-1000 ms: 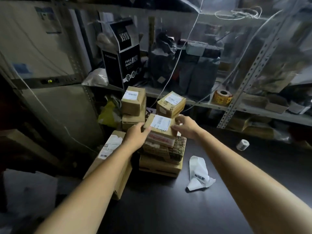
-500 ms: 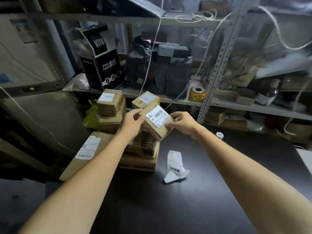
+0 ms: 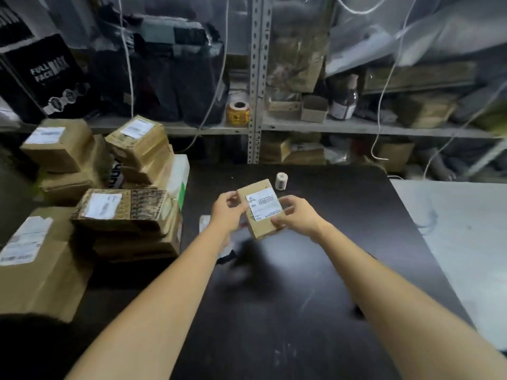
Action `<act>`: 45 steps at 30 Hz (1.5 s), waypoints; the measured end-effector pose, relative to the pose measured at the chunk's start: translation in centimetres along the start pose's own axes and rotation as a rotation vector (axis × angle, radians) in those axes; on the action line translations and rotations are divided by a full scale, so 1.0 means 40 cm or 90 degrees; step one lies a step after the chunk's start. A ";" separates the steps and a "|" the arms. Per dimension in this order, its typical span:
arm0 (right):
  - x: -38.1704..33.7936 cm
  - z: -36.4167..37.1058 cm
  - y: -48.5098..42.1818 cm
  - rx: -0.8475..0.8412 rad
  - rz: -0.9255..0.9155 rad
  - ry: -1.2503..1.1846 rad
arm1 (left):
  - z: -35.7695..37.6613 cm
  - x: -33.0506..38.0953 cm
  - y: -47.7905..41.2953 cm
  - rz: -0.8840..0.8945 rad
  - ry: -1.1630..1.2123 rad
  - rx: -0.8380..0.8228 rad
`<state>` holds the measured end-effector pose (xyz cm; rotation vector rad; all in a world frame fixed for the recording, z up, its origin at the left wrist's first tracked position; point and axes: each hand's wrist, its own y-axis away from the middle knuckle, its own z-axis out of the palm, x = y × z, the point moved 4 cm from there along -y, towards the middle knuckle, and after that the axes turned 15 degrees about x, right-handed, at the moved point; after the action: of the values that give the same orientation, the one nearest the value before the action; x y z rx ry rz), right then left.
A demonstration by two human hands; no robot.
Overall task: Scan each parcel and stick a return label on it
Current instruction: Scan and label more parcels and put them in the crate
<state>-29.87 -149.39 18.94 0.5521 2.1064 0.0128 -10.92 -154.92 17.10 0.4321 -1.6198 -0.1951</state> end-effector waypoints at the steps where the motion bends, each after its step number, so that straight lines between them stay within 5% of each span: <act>1: 0.039 0.002 0.005 0.001 0.017 0.007 | 0.022 -0.028 0.006 -0.025 0.018 -0.018; 10: 0.282 0.030 0.041 0.030 0.133 0.010 | 0.159 -0.244 0.012 -0.043 -0.053 -0.107; 23: 0.347 0.032 0.049 0.048 0.161 0.010 | 0.192 -0.315 -0.012 -0.064 -0.165 -0.117; 30: 0.378 -0.144 0.091 0.315 0.122 0.196 | 0.148 -0.311 0.023 -0.029 -0.279 -0.122; 35: 0.489 -0.235 0.161 0.453 0.211 0.315 | 0.158 -0.327 0.028 0.039 -0.356 -0.150; 39: 0.587 -0.227 0.180 0.363 0.372 0.251 | 0.160 -0.345 0.030 0.016 -0.317 -0.156; 45: 0.614 -0.198 0.180 0.329 0.392 0.192 | 0.160 -0.363 0.034 -0.026 -0.261 -0.143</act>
<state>-44.96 -131.76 5.57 1.5769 2.1403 -0.1065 -16.83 -148.86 3.62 0.2614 -1.9631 -0.5180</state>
